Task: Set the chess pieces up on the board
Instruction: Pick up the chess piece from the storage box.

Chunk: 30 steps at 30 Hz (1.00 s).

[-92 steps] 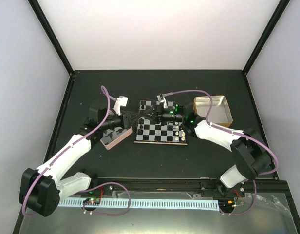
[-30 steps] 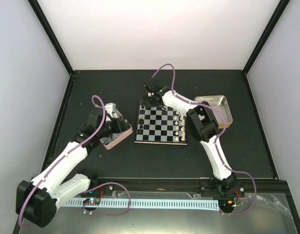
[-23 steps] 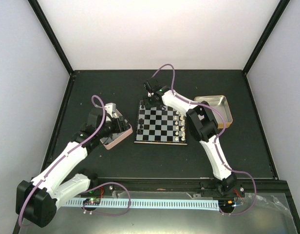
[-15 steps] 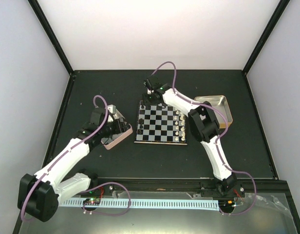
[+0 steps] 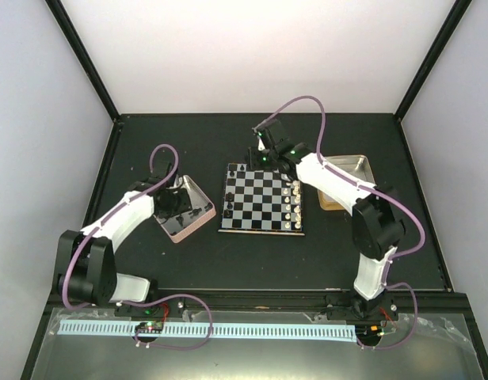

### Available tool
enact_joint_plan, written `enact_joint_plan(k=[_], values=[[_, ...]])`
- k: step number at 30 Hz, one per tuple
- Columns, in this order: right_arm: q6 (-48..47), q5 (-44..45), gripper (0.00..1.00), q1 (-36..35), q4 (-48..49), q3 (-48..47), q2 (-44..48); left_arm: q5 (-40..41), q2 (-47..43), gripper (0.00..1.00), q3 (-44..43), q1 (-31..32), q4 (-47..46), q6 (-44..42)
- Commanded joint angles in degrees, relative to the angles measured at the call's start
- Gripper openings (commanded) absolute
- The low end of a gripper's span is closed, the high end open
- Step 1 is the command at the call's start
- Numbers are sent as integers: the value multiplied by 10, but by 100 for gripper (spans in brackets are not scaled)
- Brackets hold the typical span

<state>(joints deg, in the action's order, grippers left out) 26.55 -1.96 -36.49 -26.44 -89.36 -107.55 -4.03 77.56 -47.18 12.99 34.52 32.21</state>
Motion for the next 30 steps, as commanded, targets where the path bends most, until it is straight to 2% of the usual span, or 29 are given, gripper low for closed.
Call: enact_joint_plan(k=[1,7,11,19,25,30], values=[[18,-19,40,4,34,67,41,6,3,47,-14,-37,17,16],[34,-47,39,4,53,126,94,12,53,49,-33,-87,-9,23],[45,-61,38,3,63,158,125,30,107,47,-71,-101,12,2],[60,-92,37,3,87,221,174,11,168,45,-101,-119,24,-58],[59,-97,36,3,83,239,183,-18,201,32,-105,-121,23,-73],[65,-101,35,3,86,243,191,-21,207,27,-96,-120,24,-73]])
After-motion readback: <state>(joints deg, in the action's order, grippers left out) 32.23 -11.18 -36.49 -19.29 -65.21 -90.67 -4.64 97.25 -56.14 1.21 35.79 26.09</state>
